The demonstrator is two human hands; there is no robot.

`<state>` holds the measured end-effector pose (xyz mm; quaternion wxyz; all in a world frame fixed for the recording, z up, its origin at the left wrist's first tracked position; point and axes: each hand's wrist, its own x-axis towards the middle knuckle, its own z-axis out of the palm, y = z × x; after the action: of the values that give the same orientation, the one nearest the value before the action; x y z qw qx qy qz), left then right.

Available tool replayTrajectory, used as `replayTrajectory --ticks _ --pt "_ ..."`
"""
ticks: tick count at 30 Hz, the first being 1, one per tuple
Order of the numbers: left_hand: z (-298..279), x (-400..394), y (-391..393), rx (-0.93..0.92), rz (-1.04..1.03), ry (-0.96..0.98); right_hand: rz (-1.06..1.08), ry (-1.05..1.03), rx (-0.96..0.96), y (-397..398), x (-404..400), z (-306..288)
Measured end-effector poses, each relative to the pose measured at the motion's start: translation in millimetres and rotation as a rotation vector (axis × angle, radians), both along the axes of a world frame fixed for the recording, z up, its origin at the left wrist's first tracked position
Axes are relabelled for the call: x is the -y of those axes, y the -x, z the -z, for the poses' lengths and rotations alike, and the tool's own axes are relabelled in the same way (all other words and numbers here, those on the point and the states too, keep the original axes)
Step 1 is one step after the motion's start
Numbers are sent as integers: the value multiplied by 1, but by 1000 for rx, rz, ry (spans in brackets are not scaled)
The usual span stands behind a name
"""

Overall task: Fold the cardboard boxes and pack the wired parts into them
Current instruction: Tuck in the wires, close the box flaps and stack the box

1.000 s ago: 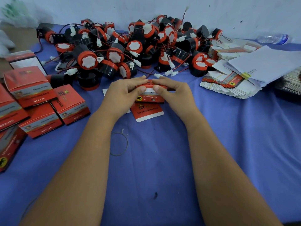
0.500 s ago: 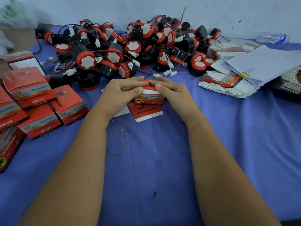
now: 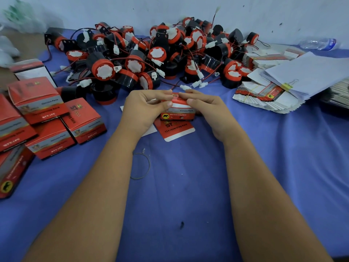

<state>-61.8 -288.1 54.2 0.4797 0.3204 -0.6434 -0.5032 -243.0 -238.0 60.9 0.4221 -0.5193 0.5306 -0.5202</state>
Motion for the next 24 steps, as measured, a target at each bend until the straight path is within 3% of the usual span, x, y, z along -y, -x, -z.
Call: replayTrajectory --ticks 7,17,20,24 --pt "1 3 -12 36 112 -91 41 13 -5 -4 -2 -1" --pt "3 4 -7 -16 -7 -98 12 50 2 -7 -3 0" --pt "3 3 -5 -7 -31 -89 71 69 -154 -12 -3 1" --pt "3 2 1 33 -63 -25 325 148 -567 -30 3 2"
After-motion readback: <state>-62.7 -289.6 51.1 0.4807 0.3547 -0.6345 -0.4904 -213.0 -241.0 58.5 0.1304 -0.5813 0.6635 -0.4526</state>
